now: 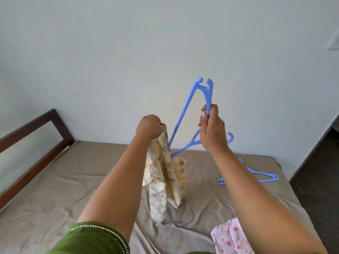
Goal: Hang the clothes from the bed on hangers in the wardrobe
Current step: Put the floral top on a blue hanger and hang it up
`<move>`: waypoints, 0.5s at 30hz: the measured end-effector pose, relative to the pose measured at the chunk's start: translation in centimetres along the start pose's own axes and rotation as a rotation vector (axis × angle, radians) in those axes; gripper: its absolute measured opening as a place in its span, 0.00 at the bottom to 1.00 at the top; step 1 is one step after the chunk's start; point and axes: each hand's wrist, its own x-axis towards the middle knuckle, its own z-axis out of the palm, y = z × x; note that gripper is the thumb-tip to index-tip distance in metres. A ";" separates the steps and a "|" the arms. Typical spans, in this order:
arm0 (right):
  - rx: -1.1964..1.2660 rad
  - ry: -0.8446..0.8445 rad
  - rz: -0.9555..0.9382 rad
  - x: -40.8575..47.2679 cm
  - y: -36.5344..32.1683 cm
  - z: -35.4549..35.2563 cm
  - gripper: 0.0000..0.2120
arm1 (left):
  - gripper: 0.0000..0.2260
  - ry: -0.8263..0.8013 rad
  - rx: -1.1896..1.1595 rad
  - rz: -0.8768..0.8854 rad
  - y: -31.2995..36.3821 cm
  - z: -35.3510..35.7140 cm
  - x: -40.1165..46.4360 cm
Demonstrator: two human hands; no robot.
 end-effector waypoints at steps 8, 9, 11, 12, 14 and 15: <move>-0.006 0.151 -0.044 0.6 -0.8 0.2 0.10 | 0.10 0.033 0.159 -0.071 0.2 0.5 -0.7; -0.027 0.172 -0.055 0.7 -0.9 0.2 0.10 | 0.11 0.042 0.186 -0.081 0.3 0.6 -0.9; -0.027 0.212 -0.054 0.9 -1.1 0.1 0.10 | 0.11 0.052 0.229 -0.097 0.3 0.8 -1.2; -0.017 0.230 -0.047 1.0 -1.1 0.1 0.10 | 0.11 0.053 0.252 -0.101 0.2 0.9 -1.3; -0.014 0.263 -0.042 1.1 -1.1 0.0 0.09 | 0.09 0.045 0.285 -0.111 0.1 1.2 -1.5; -0.008 0.272 -0.041 1.1 -1.0 0.1 0.10 | 0.08 0.031 0.292 -0.109 0.1 1.4 -1.6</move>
